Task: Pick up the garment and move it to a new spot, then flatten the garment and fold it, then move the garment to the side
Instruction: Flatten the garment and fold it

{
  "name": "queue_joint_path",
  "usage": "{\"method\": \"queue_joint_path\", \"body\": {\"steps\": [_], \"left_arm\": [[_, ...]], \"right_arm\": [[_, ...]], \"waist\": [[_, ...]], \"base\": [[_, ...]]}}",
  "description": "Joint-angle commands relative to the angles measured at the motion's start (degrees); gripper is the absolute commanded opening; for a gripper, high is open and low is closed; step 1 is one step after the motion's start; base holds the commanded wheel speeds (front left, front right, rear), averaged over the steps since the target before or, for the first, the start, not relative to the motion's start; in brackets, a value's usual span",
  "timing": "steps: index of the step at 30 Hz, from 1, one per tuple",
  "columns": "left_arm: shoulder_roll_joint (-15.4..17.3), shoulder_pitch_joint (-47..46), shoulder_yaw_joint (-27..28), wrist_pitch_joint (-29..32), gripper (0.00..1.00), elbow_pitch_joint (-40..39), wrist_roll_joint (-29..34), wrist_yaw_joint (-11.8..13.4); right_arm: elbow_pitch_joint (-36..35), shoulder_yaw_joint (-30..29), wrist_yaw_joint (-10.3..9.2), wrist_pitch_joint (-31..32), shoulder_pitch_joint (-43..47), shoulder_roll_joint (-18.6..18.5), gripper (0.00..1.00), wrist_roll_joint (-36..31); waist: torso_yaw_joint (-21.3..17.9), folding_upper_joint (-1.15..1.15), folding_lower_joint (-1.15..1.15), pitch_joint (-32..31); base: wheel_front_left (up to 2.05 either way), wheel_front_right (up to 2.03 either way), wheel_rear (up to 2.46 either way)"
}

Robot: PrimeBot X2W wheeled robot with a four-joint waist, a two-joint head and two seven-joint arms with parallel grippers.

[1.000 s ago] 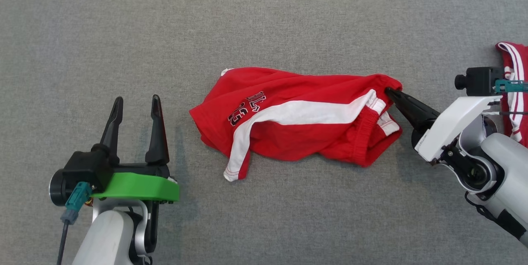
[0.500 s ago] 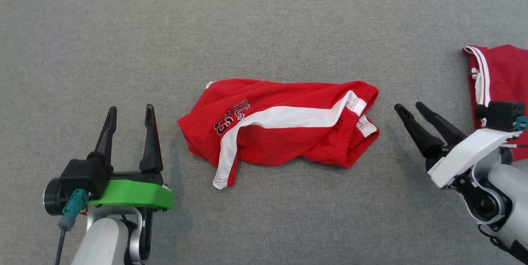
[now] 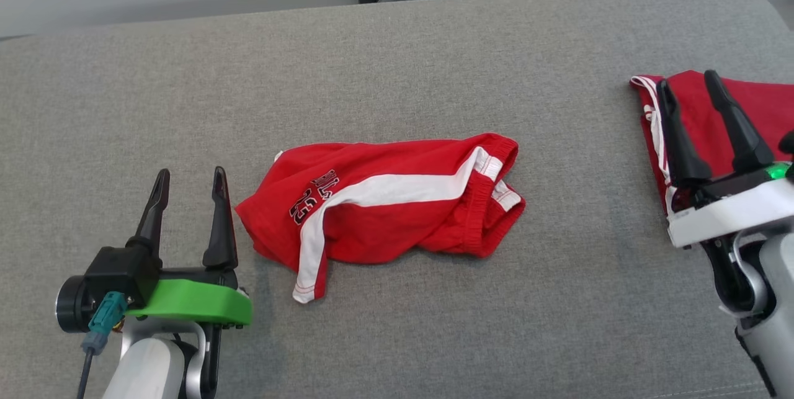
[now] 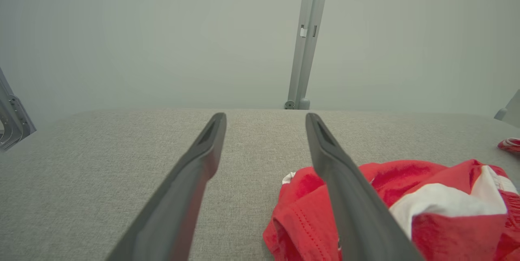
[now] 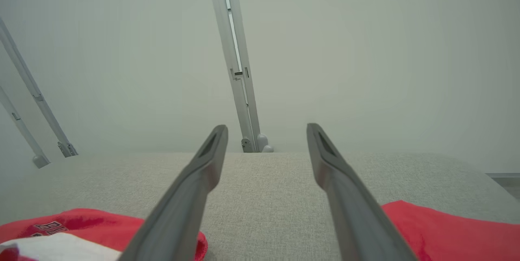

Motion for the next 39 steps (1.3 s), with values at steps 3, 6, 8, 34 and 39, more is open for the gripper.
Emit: {"method": "queue_joint_path", "body": {"steps": [3, 6, 8, 34, 39], "left_arm": [[0.5, 1.3, -0.4, 0.3, 1.0, 0.0, 0.2, 0.4], [0.6, 2.8, -0.8, 0.6, 1.0, 0.0, 0.2, 0.5], [0.7, 3.8, -0.9, 0.8, 1.0, 0.2, -0.1, 0.6], [1.3, 8.2, -1.8, 1.8, 1.0, -1.1, -1.7, 1.8], [1.3, 7.5, -4.7, 7.5, 1.0, 0.3, -3.4, -1.1]], "right_arm": [[-2.3, -3.1, 0.01, -0.2, 4.4, 3.2, 1.0, -6.5], [-3.8, -4.8, 0.01, -0.2, 8.6, 6.0, 1.0, -10.9], [-4.6, -5.7, 0.0, -0.2, 10.9, 7.7, 1.0, -12.4], [-4.8, -8.2, 0.0, -0.2, 18.4, 10.6, 1.0, -15.7], [-4.6, -7.4, 0.0, -0.2, 17.9, 10.1, 1.0, -15.6]], "waist": [[-0.5, 0.0, 0.0, -1.6], [-0.7, 0.0, 0.0, -2.7], [-0.8, 0.0, 0.0, -3.5], [0.2, 0.0, 0.0, -6.7], [0.4, 0.0, 0.0, -6.2]], "base": [[0.0, 0.0, 0.0], [0.0, 0.0, 0.0], [0.0, 0.0, 0.0], [0.0, 0.0, 0.0], [0.0, 0.0, 0.0]]}}
